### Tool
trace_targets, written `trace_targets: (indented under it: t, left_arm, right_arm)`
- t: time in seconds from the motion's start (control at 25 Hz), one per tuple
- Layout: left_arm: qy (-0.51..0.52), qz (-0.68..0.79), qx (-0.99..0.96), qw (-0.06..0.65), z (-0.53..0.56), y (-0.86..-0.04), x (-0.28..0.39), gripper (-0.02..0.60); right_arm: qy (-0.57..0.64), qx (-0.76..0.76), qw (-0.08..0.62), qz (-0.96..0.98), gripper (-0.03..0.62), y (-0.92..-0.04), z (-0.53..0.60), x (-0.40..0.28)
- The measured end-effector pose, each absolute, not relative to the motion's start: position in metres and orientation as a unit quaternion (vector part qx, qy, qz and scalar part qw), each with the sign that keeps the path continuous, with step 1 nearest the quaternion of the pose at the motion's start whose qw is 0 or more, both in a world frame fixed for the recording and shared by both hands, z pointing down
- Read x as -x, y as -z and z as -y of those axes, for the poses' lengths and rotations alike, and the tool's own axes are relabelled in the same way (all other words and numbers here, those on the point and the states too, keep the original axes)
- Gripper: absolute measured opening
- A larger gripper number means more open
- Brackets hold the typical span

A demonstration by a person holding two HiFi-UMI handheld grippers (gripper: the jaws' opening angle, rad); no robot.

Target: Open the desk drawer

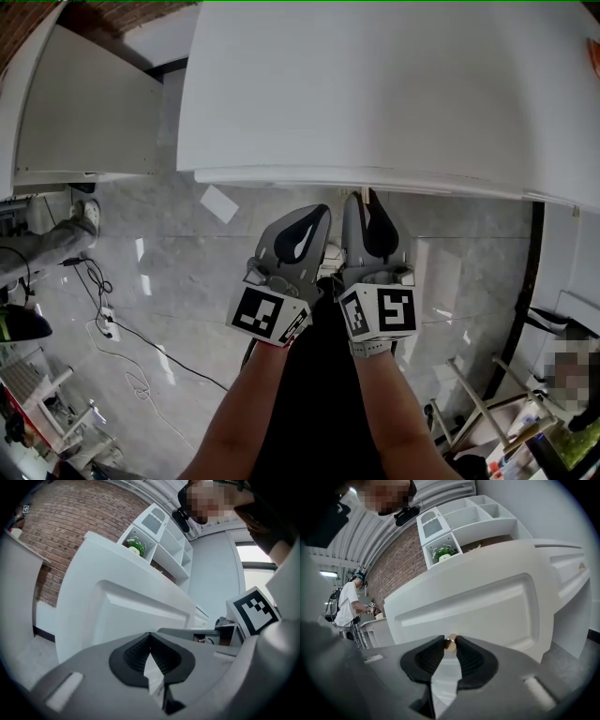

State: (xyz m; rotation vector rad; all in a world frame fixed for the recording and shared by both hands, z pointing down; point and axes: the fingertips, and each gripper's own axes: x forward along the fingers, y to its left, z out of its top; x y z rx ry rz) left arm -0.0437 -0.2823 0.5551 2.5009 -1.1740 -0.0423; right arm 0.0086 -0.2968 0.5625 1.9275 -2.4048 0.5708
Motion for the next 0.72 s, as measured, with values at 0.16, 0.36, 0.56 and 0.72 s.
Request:
trace_targets:
  t: [0.16, 0.36, 0.56, 0.72]
  left_arm:
    - [0.016, 0.413, -0.891, 0.186, 0.277, -0.552, 0.039, 0.003]
    - [0.015, 0.409, -0.893, 0.187, 0.271, -0.554, 0.035, 0.003]
    - [0.018, 0.408, -0.894, 0.187, 0.267, -0.553, 0.033, 0.003]
    - [0.017, 0.404, -0.896, 0.185, 0.263, -0.552, 0.030, 0.003]
  right_arm:
    - [-0.184, -0.611, 0.002, 0.770, 0.078, -0.562, 0.287, -0.008]
    - [-0.182, -0.610, 0.004, 0.771, 0.077, -0.562, 0.279, -0.008]
    - [-0.181, -0.611, 0.007, 0.771, 0.074, -0.563, 0.272, -0.009]
    - [-0.180, -0.608, 0.008, 0.773, 0.074, -0.564, 0.267, -0.009]
